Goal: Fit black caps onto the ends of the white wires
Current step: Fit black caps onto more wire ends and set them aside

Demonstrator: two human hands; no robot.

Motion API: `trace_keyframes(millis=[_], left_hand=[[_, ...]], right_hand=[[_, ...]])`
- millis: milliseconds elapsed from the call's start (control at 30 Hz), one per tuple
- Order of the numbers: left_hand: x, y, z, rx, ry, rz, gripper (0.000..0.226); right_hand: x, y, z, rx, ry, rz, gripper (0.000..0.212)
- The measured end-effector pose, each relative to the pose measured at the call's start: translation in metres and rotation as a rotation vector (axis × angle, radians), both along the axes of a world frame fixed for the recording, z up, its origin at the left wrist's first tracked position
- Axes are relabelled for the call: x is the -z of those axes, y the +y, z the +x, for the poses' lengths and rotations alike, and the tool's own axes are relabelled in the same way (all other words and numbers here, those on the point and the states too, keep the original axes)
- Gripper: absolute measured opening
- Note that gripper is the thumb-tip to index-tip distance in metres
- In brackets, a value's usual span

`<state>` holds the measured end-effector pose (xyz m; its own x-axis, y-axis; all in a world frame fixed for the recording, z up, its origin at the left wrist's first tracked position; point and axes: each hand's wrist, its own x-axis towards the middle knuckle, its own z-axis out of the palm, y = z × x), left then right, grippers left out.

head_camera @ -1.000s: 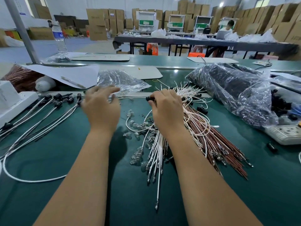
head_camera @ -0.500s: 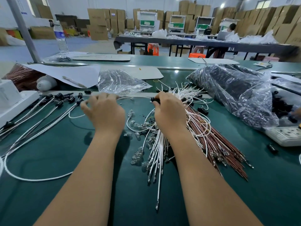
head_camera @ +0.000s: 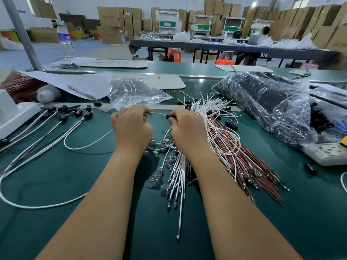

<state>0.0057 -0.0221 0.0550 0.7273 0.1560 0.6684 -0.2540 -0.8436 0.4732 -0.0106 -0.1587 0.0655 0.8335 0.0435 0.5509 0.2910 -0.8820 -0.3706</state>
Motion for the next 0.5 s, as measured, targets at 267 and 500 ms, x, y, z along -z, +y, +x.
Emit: trace_keyframes(millis=[267,500], left_hand=[[-0.0023,-0.0019,0.0006,0.228,0.031,-0.154,0.033],[-0.0055,-0.0097,-0.0039,0.398,0.160,-0.367,0.010]], right_hand=[[0.0006,0.0017,-0.0002,-0.026,0.043,0.009,0.015],[0.0002,0.0010,-0.0001,-0.075,0.083,0.094,0.017]])
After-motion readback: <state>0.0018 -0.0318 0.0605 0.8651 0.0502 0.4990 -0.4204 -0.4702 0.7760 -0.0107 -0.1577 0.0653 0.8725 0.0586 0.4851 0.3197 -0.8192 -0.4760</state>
